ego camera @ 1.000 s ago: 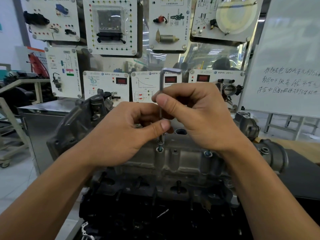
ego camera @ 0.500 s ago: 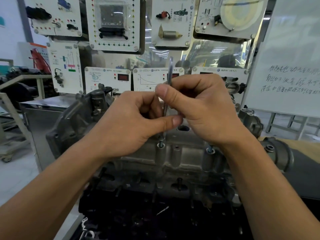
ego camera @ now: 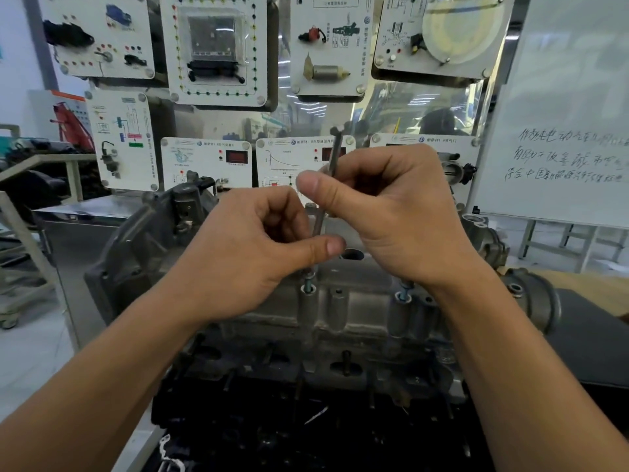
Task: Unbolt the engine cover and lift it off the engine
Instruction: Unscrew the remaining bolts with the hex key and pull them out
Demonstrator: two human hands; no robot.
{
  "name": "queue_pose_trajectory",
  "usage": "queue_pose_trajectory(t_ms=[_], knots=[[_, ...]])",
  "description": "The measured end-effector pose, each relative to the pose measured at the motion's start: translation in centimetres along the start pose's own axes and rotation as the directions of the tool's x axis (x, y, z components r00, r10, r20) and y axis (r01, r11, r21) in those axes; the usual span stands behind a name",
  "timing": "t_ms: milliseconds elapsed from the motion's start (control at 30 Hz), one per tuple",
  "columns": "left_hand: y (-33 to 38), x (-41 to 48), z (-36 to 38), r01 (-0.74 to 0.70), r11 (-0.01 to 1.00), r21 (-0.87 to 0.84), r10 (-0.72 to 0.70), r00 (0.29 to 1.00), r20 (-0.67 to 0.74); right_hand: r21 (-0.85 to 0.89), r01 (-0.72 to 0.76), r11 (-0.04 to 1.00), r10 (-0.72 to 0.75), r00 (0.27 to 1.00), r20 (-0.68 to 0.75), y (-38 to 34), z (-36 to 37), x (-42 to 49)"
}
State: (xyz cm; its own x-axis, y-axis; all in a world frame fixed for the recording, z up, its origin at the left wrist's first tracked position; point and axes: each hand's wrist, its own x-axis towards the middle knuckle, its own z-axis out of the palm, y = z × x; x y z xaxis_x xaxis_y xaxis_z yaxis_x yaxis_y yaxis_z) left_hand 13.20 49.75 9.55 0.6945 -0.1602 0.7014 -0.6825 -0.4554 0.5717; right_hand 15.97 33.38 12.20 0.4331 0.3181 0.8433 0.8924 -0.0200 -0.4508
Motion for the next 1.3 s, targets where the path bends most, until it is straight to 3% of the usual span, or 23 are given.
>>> queue_pose_trajectory(t_ms=[133,200,333,533,633,767,900,1000,1133,1300], knots=[[-0.2,-0.3,-1.1,0.009,1.0,-0.029,-0.004,0.983,0.184,-0.02,0.013,1.0,-0.012,0.998,0.067,-0.1,-0.3,0.0],[-0.3,-0.5,-1.6,0.004,0.996,-0.089,0.015,0.978,0.21,-0.005,-0.008,1.0,0.009,0.992,0.125,-0.3,-0.3,-0.1],[-0.1,-0.5,-1.2,0.025,0.992,-0.123,-0.011,0.994,0.109,-0.007,-0.074,0.997,0.073,0.981,0.182,-0.1,-0.1,-0.1],[0.2,-0.2,-0.4,-0.012,1.0,0.012,0.012,1.0,-0.027,-0.029,-0.01,1.0,0.01,1.0,0.028,-0.8,0.4,0.1],[0.2,-0.2,-0.1,0.027,1.0,-0.004,-0.027,1.0,-0.007,-0.078,-0.025,0.997,0.025,1.0,-0.005,-0.9,0.0,0.1],[-0.1,-0.5,-1.0,0.012,0.999,-0.049,-0.006,0.991,0.131,-0.119,-0.074,0.99,0.085,0.992,0.096,-1.2,-0.4,0.0],[0.3,-0.7,-1.2,0.013,0.996,-0.091,-0.003,0.994,0.106,-0.153,-0.144,0.978,0.17,0.97,0.172,-1.7,-0.3,0.2],[0.4,-0.5,-1.5,0.015,0.994,-0.108,-0.011,0.999,0.041,-0.161,-0.084,0.983,0.109,0.983,0.149,-1.9,-0.2,0.7],[0.7,-0.7,-3.9,0.013,0.996,-0.093,-0.009,0.999,0.048,-0.049,0.047,0.998,-0.045,0.998,0.043,-2.1,0.8,1.5],[0.2,-1.6,-7.8,0.034,0.999,0.029,-0.034,0.999,-0.009,0.054,0.046,0.997,-0.048,0.998,0.034,-2.1,4.8,2.3]])
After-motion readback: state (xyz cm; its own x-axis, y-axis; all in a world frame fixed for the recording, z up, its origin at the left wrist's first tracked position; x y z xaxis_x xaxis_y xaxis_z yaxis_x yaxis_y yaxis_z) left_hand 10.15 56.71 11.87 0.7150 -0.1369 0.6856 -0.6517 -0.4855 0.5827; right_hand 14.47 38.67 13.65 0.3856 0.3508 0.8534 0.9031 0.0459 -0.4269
